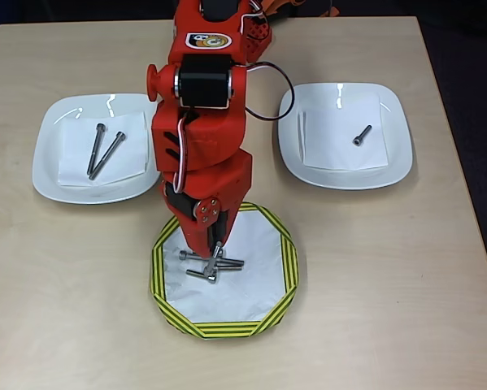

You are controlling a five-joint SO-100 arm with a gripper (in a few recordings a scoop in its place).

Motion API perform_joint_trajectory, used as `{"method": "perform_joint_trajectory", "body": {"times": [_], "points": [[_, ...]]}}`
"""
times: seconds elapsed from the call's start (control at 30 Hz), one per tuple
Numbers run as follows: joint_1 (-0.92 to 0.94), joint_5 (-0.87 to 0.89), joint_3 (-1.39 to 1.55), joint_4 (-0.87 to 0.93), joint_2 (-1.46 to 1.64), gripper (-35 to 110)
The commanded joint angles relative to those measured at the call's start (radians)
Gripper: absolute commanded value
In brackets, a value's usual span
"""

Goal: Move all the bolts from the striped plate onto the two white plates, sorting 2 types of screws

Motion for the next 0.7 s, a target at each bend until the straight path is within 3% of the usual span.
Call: {"method": "perform_joint_trajectory", "body": {"times": [0.0,0.4,0.67], "points": [[0.018,0.005,0.014,0.014,0.094,0],[-0.002,0.046,0.018,0.002,0.069,0],[-0.023,0.021,-0.038,-0.048,-0.052,9]]}}
